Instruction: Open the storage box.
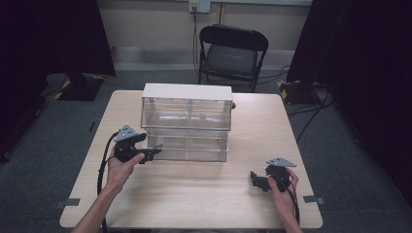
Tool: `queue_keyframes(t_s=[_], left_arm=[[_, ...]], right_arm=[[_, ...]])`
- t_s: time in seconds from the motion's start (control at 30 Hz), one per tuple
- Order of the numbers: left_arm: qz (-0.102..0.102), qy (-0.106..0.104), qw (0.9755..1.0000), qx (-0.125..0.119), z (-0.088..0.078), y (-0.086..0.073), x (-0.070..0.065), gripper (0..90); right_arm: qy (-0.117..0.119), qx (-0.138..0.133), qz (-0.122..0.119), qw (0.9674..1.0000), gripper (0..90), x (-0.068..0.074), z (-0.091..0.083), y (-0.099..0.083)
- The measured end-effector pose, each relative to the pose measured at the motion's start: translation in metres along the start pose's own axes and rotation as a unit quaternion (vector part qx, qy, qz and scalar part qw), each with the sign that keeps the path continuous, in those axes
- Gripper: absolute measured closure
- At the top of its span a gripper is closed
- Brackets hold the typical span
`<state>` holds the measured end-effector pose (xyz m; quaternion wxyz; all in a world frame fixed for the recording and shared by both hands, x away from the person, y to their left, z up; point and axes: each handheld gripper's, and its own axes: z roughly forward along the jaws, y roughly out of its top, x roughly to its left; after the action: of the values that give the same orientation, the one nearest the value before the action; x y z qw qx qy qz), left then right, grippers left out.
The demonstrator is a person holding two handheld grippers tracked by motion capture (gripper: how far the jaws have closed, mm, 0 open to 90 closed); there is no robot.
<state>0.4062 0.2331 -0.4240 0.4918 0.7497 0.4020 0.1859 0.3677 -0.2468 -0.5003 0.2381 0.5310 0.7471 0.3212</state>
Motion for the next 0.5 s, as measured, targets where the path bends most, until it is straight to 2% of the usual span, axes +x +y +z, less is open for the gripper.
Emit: queue_keyframes(t_s=[0.5], left_arm=[[-0.003, 0.004, 0.9999, -0.01, -0.0012, 0.0016, 0.0007, 15.6]], right_arm=[[0.0, 0.0, 0.0, 1.0, 11.3, 0.0, 0.0, 0.0]])
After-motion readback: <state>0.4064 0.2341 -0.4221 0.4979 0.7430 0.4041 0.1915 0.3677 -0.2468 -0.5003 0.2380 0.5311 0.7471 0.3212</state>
